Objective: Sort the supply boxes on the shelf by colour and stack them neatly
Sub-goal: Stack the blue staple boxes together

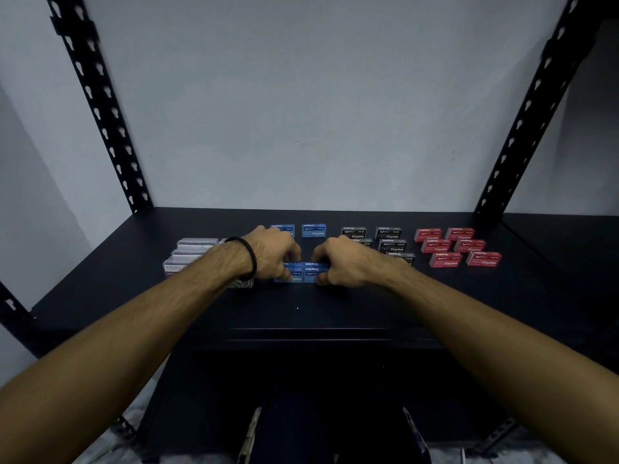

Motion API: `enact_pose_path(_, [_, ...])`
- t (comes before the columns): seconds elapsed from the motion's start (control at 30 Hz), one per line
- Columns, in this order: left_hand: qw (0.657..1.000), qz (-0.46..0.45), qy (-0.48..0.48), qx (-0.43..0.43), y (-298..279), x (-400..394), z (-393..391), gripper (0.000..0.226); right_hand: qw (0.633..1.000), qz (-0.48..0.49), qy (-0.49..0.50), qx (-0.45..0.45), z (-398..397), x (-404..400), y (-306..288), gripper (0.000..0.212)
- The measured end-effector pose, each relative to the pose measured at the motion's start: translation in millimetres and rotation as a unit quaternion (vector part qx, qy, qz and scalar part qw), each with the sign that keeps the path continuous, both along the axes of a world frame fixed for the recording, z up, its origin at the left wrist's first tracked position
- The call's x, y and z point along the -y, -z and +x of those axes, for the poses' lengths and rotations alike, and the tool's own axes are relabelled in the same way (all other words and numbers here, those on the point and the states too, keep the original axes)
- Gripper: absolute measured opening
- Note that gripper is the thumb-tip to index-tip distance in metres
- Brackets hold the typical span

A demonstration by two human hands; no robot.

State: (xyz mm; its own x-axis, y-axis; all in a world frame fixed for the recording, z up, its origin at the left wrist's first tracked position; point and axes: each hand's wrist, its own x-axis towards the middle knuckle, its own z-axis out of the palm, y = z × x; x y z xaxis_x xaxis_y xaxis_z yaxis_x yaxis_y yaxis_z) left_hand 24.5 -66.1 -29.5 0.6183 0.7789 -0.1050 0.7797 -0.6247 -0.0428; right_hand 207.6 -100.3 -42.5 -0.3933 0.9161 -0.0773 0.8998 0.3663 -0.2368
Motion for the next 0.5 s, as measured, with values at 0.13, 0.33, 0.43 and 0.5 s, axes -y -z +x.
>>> enact_pose_path(0.13, [1.000, -0.001, 0.002, 0.004, 0.5, -1.0, -0.5, 0.035, 1.000, -0.004, 0.002, 0.000, -0.5, 0.1, -0.5, 0.024])
enact_pose_path(0.33, [1.000, 0.004, 0.006, 0.008, 1.0, -1.4, -0.8, 0.033, 1.000, -0.001, 0.003, -0.004, -0.1, -0.2, 0.0, 0.026])
enact_pose_path(0.43, [1.000, 0.018, 0.007, -0.020, 1.3, -1.8, 0.7, 0.043, 1.000, 0.002, 0.004, 0.002, 1.3, -0.6, -0.7, 0.027])
enact_pose_path(0.5, [0.998, 0.043, 0.006, -0.037, -0.1, -1.7, 0.4, 0.058, 1.000, 0.010, 0.006, 0.002, 2.7, -2.1, -2.2, 0.034])
